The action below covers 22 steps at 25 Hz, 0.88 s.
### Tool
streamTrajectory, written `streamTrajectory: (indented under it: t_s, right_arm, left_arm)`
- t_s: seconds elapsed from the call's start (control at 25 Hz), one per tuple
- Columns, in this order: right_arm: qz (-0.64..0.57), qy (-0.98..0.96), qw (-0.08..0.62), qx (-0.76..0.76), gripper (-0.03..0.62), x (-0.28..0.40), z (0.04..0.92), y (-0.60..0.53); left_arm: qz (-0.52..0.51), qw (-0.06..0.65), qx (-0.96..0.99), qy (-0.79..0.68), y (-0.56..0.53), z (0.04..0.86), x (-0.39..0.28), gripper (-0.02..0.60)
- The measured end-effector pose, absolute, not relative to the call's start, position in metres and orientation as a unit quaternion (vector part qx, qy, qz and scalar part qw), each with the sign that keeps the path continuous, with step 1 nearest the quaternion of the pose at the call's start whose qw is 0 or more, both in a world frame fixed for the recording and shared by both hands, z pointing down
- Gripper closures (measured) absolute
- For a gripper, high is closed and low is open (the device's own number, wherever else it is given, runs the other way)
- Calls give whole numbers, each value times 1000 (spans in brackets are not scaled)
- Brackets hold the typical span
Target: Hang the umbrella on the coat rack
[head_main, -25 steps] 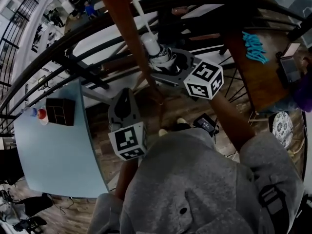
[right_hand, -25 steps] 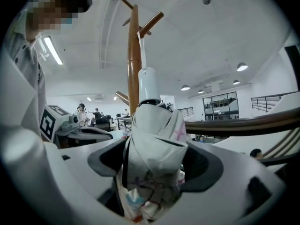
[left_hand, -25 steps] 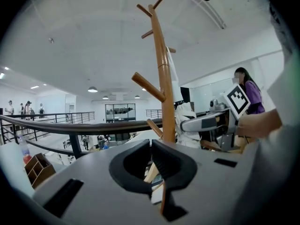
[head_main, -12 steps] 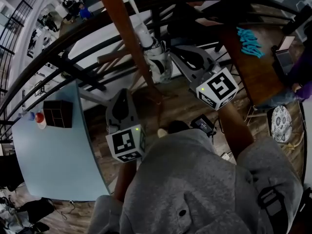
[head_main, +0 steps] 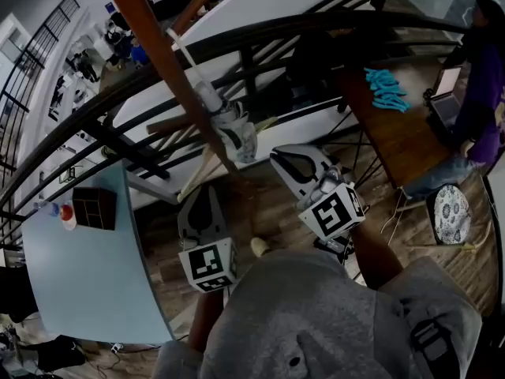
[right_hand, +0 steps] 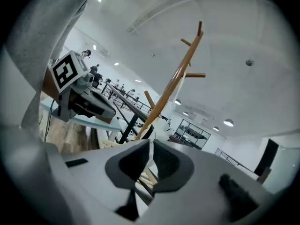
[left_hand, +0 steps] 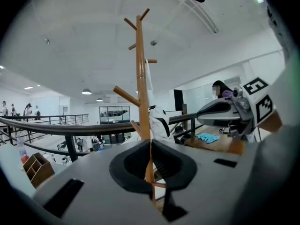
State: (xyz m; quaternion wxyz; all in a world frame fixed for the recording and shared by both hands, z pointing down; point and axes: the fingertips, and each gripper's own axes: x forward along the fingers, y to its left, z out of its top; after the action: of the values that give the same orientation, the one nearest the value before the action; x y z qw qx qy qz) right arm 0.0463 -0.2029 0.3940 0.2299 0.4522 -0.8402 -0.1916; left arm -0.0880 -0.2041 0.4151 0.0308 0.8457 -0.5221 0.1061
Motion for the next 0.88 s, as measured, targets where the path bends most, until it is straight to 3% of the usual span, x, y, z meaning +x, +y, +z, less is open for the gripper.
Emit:
streamTrajectory:
  t_s: [0.2, 0.44, 0.88]
  right_arm:
    - [-137, -852, 185, 470, 554, 66, 388, -156]
    - [-52, -865, 41, 498, 554, 102, 366, -98]
    - [24, -839, 81, 537, 554, 154, 400, -10]
  left_arm:
    - [102, 27, 848, -520, -163, 412, -61, 558]
    - [99, 18, 847, -522, -108, 405, -25, 561]
    - [100, 17, 837, -538, -2, 405, -10, 561]
